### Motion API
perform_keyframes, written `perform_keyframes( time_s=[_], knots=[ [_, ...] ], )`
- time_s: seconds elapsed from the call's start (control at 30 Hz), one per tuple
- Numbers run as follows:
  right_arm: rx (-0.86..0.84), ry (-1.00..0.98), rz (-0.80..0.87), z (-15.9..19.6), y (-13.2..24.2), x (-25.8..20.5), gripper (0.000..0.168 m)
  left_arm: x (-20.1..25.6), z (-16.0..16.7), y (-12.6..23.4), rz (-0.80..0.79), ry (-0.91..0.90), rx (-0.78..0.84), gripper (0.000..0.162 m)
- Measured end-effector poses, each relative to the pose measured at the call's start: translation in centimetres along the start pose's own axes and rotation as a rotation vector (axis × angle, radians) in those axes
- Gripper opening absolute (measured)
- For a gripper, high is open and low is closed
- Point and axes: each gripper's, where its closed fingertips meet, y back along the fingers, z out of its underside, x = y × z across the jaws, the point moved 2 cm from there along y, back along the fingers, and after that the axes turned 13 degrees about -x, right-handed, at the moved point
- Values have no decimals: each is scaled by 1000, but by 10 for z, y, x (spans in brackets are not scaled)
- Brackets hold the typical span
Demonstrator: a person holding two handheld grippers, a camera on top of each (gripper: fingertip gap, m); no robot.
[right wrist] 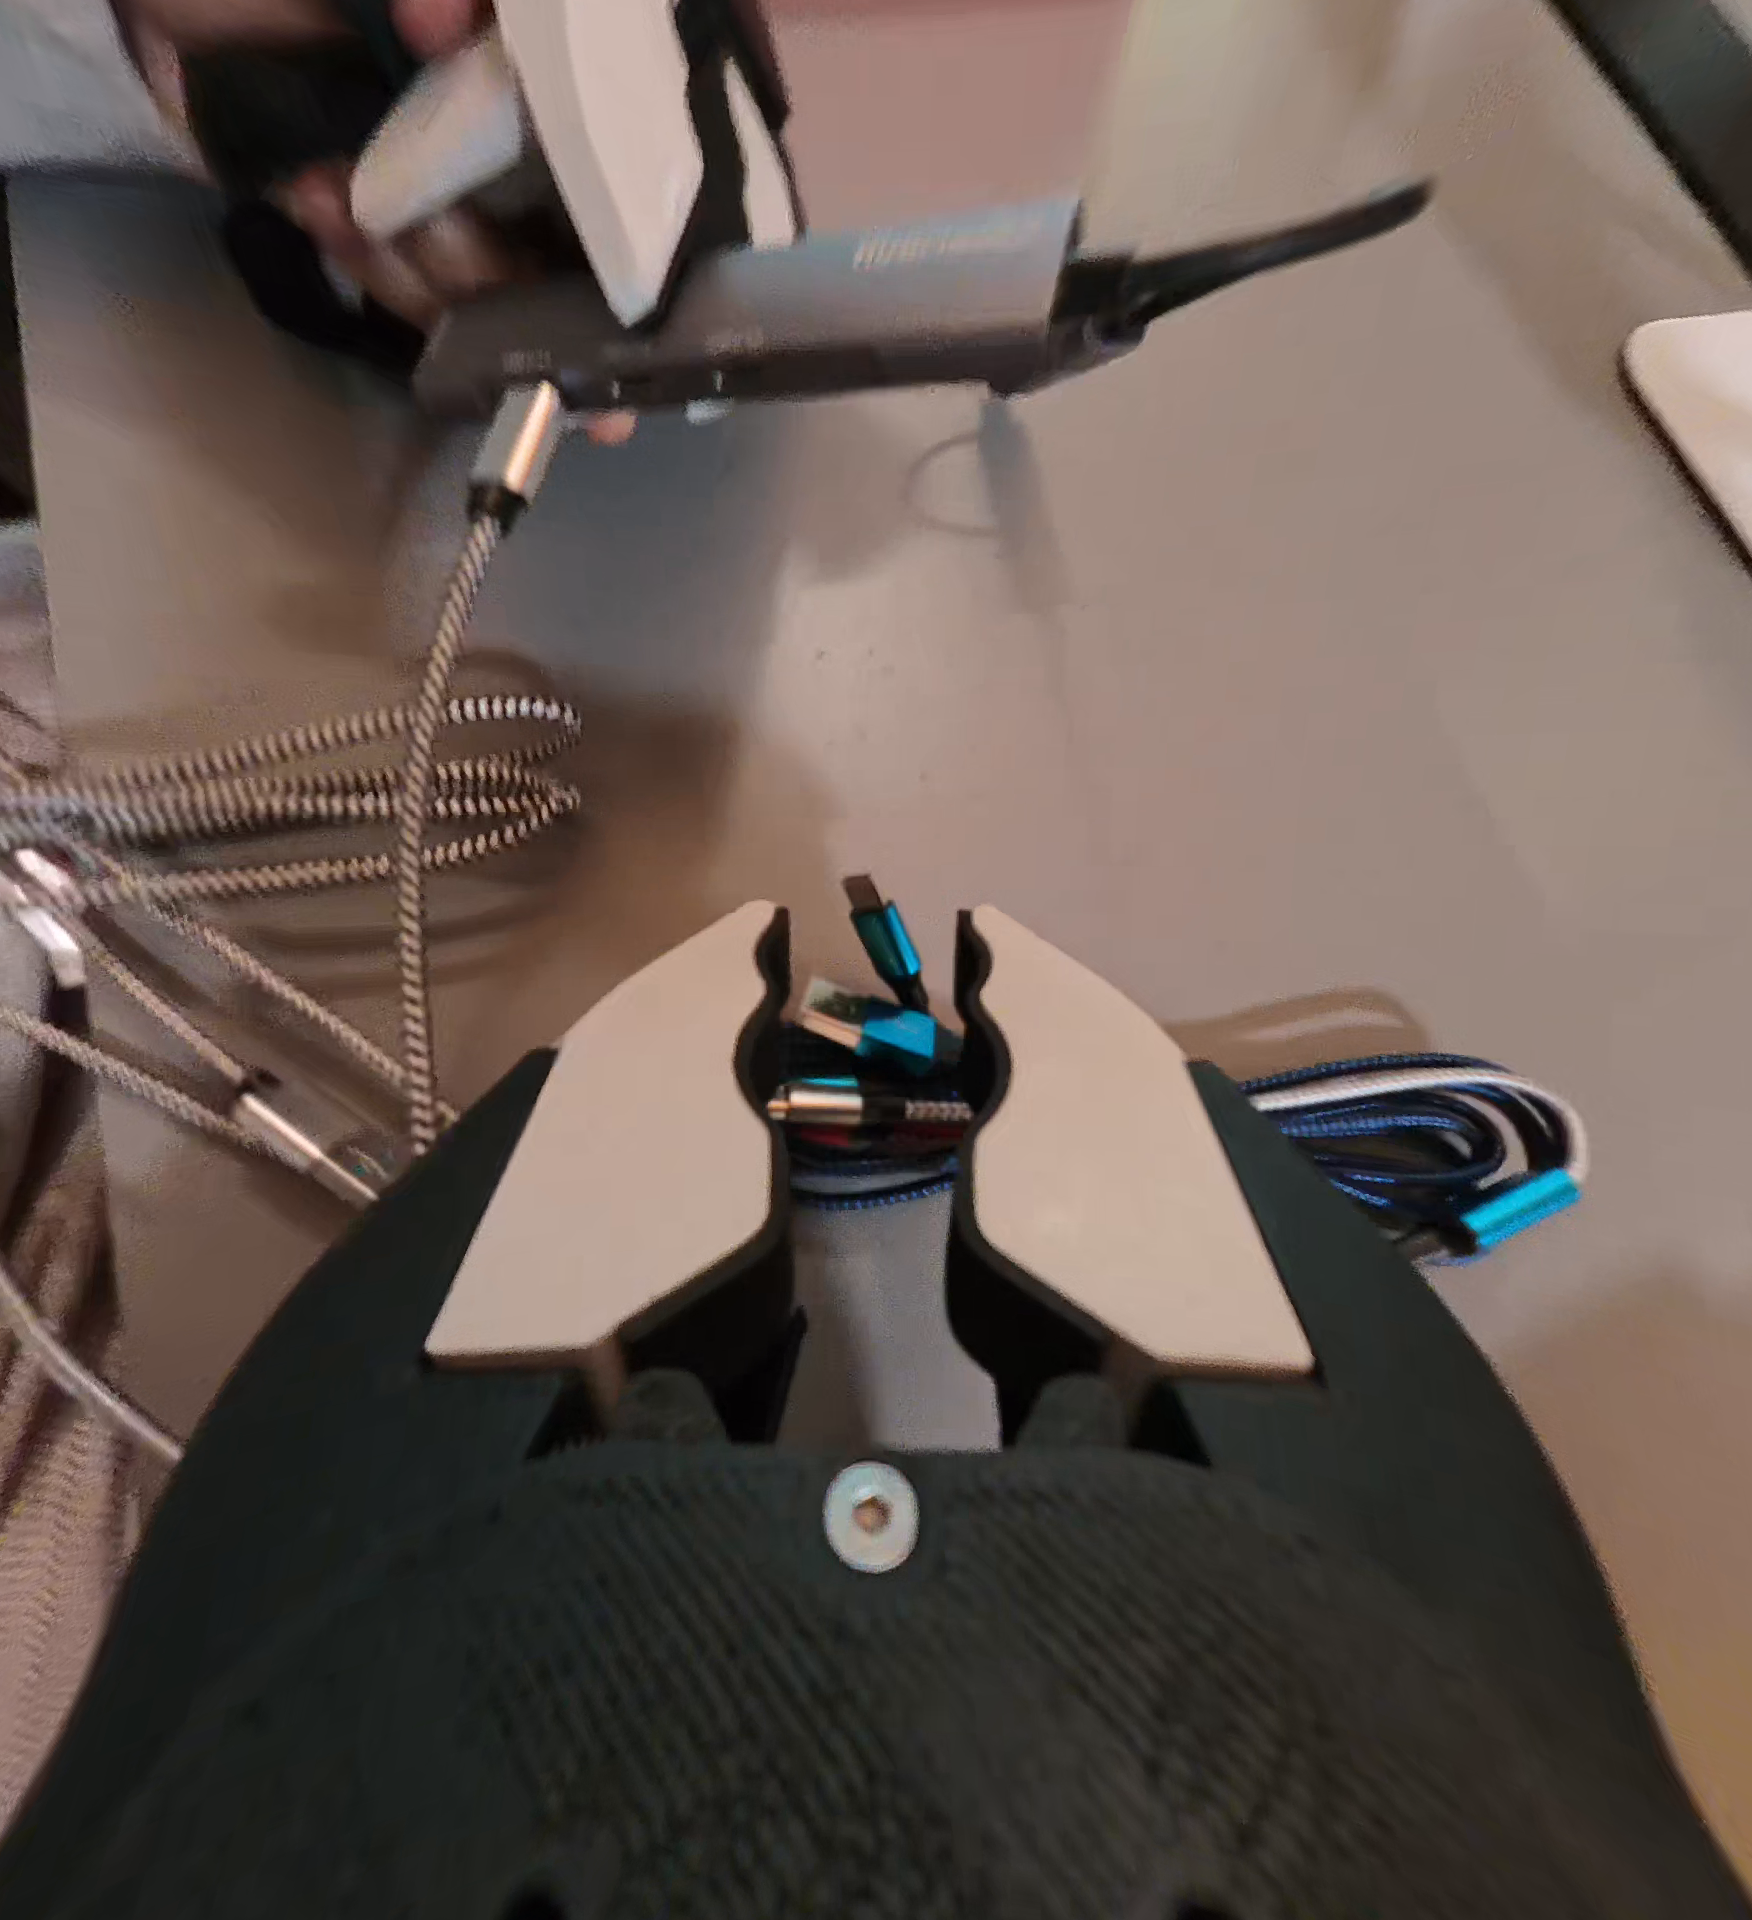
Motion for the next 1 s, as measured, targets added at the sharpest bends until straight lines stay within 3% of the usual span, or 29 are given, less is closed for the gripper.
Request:
perform_keyframes(
  time_s=[0.03, 0.2, 0.3, 0.43, 0.77, 0.87, 1.0],
  knots=[
    [22, -35, 10, -4, 3, 0, 34, 0, 0, 0, 1, 1, 0, 8],
    [-55, -289, 119, -1, -3, 8, 31, 0, 0, 0, 3, 3, 1, 8],
    [-105, -346, 111, 2, -12, 3, 32, 0, 0, 0, 4, 3, 2, 8],
    [-234, -280, 214, 13, -23, 6, 21, 0, 0, 0, 6, 4, 3, 8],
    [-214, -92, 269, 9, -13, 11, 9, 1, 0, 0, 8, 1, 2, 8],
    [-130, -112, 195, -1, -5, 5, 9, 1, 0, 0, 7, 0, 2, 8],
    [-70, -177, -31, -11, -4, -16, 9, 1, -1, 0, -1, -13, 9, 8]
  ],
)
